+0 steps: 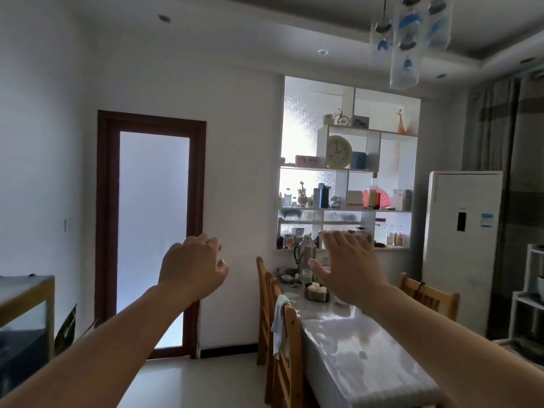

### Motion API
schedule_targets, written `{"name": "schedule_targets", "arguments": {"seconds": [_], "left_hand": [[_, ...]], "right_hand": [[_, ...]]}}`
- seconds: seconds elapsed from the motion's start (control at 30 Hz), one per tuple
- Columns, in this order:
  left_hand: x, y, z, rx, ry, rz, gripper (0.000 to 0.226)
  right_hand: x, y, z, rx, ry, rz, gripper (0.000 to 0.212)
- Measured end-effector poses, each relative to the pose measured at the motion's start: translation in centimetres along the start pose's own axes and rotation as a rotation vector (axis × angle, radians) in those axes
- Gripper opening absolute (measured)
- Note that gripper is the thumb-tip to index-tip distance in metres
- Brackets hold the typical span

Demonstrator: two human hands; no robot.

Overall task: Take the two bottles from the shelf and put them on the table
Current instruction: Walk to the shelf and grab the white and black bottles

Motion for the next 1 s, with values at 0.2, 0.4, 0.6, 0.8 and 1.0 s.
{"name": "schedule_targets", "arguments": {"seconds": [0.2,0.4,0.6,0.8,1.0], "left_hand": [[3.8,-8.4,5.0,-0.009,-0.012,-0.038,0.032],[9.5,-17.6,12.3,-0.019,-0.054,-0.079,0.034],[15.2,-25.8,20.0,-0.019,-0.099,-0.122,0.038],[18.4,-34.6,25.0,0.024,-0.104,-0.185,0.045],[21.2,-42.8,30.1,0.046,-0.102,-0.204,0.047]], "right_hand": [[0.5,-8.3,6.7,0.009,-0.022,-0.006,0.058],[2.9,-15.9,15.3,-0.017,-0.034,-0.013,0.057],[4.6,-23.0,24.0,-0.02,-0.084,-0.038,0.056],[4.8,-30.4,30.2,0.021,-0.129,-0.065,0.058],[4.3,-37.1,36.7,0.022,-0.138,-0.076,0.057]]}}
Point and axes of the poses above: each hand's wrist, its own z-axis towards the middle knuckle, its own y-axis out of the back of the hand, x = y × z, the point moved 10 cm from there along z, towards the middle knuckle, and after that the axes turned 12 degrees about -y, right-handed, at the moved point
